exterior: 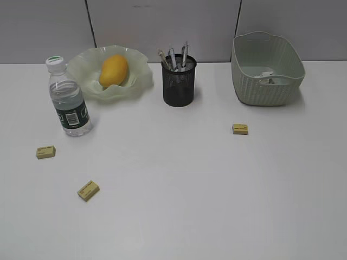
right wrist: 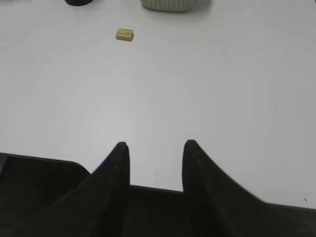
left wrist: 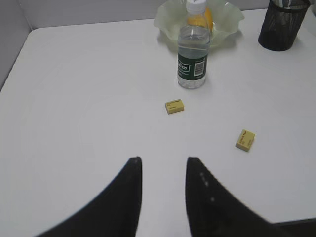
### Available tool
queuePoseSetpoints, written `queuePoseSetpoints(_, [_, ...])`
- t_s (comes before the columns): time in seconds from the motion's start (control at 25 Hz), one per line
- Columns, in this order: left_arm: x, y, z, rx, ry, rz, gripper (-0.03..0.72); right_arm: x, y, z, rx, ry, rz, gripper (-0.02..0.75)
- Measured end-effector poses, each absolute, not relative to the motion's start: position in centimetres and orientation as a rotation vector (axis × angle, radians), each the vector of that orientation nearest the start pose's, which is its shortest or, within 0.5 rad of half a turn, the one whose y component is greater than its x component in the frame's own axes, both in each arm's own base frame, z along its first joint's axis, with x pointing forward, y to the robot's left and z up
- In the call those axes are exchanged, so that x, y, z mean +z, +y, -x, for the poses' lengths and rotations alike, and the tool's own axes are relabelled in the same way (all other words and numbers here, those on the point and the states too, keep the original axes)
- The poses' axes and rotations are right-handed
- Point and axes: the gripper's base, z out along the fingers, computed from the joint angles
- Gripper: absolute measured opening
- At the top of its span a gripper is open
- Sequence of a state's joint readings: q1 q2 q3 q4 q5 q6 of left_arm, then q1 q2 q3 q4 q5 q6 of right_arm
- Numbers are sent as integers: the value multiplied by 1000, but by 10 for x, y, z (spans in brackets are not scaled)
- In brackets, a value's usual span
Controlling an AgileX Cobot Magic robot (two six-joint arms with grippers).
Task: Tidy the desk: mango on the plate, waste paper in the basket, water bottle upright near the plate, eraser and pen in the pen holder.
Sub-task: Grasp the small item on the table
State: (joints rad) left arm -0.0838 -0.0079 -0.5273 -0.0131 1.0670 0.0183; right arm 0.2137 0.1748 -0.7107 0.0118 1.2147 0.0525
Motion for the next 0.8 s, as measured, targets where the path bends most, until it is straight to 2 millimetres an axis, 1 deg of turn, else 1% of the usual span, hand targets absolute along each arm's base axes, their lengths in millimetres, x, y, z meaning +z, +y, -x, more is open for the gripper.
queuePoseSetpoints(0.08, [284,0,10,-57,2013,-104,238,316,-2,16,172,2114,173,298])
queuePoseSetpoints(0.24, [284,0,10,-57,2013,-104,238,304,-8,29,147,2050,163,298])
queuePoseSetpoints(0.36, [284,0,10,-57,2013,-104,238,299,-9,27,113,2046,166,298])
queuePoseSetpoints(0.48, [284,0,10,-57,2013,-104,238,292,-8,18,101,2028,169,298])
queuePoseSetpoints(0.6, [284,0,10,-57,2013,-104,238,285,-4,10,130,2012,176,298])
queuePoseSetpoints(0.8, [284,0,10,-57,2013,-104,238,279,0,7,160,2022,206,298])
